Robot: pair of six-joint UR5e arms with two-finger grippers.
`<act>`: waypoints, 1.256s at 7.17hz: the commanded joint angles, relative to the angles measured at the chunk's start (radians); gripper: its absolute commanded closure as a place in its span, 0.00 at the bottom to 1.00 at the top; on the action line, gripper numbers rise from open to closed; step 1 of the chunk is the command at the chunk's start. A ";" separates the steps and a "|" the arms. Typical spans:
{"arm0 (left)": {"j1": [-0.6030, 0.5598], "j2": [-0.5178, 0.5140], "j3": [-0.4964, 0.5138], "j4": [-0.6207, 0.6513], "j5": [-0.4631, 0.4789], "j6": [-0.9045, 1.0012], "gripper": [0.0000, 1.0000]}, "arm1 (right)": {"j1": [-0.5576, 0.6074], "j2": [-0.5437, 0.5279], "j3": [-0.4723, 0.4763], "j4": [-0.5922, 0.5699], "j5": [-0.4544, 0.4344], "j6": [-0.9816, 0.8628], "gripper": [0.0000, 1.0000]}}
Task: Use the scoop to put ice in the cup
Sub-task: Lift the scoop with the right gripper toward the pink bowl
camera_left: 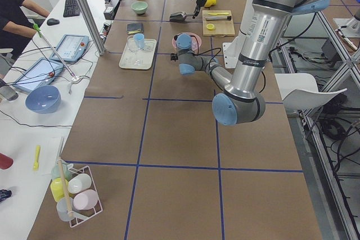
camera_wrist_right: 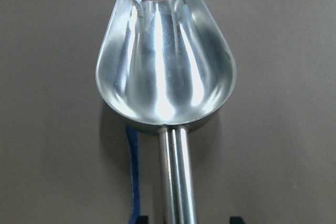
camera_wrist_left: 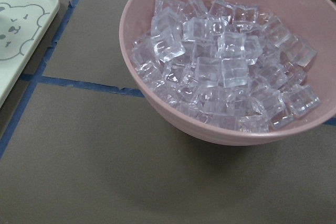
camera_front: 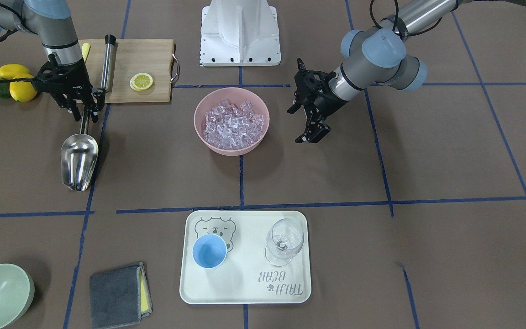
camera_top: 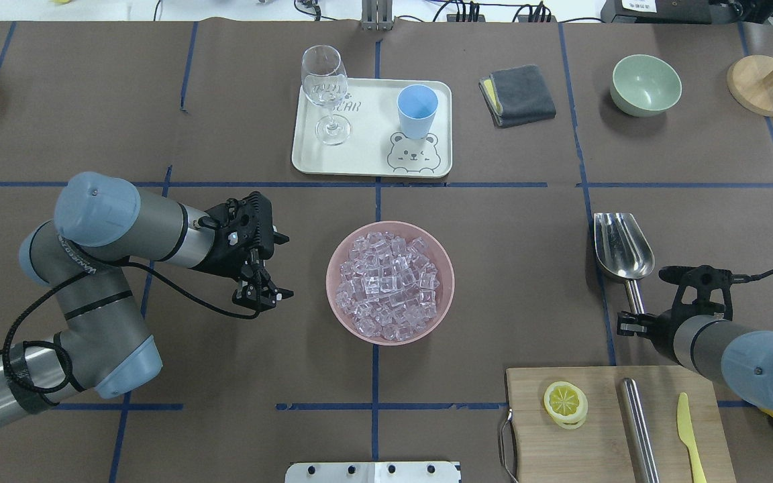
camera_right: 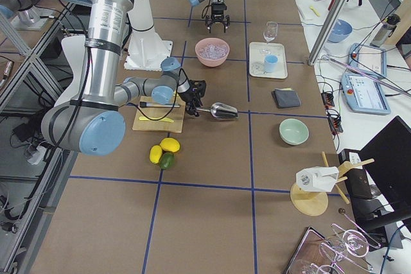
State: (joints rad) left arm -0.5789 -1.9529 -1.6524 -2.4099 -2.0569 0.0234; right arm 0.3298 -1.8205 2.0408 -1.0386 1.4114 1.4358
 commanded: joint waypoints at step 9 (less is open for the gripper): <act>-0.001 0.006 -0.001 -0.046 0.000 0.004 0.00 | 0.121 0.114 0.243 -0.290 0.151 -0.330 1.00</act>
State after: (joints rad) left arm -0.5799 -1.9481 -1.6549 -2.4469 -2.0571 0.0276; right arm 0.4389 -1.7743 2.2557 -1.2711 1.5047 1.2463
